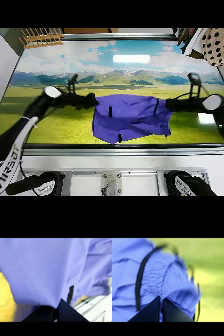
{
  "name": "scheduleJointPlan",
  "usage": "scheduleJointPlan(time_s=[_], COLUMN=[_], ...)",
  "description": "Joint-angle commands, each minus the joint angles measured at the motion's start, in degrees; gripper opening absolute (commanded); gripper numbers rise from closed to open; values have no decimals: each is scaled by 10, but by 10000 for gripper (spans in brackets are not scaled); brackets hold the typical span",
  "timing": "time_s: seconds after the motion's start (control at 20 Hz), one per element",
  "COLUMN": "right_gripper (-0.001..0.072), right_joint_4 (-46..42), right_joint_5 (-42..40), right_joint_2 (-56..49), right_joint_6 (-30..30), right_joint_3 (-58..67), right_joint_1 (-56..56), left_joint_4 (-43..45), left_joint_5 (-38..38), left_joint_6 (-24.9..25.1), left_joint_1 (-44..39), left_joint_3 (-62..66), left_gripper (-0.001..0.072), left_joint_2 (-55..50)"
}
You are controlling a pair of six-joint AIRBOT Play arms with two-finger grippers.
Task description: Fold the clothes and pants, and hang the long-sleeved shirts on hangers.
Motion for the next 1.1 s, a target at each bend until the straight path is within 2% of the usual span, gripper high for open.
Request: scheduleJointPlan(time_s=[0.0,0.2,0.4,0.6,0.75,0.9,1.05], right_gripper=[20,20,20,20,20,20,20], right_joint_4=[-10,-5,-6,-6,-6,-5,-4], right_joint_5=[68,86,133,265,325,296,162], right_joint_2=[74,168,239,251,229,163,45], right_joint_6=[0,36,72,107,126,136,123], right_joint_3=[136,226,226,224,191,118,82], right_joint_1=[0,0,0,0,0,2,2], left_joint_4=[-1,0,0,11,93,129,122], left_joint_5=[-55,-70,-89,-148,-191,-146,-39], left_joint_6=[-1,-1,-16,-99,-175,-188,-164], left_joint_1=[54,75,73,73,73,73,73], left_joint_3=[116,200,178,58,-54,-165,-213], left_gripper=[6,6,6,6,6,6,6], left_joint_2=[92,232,335,416,456,441,339])
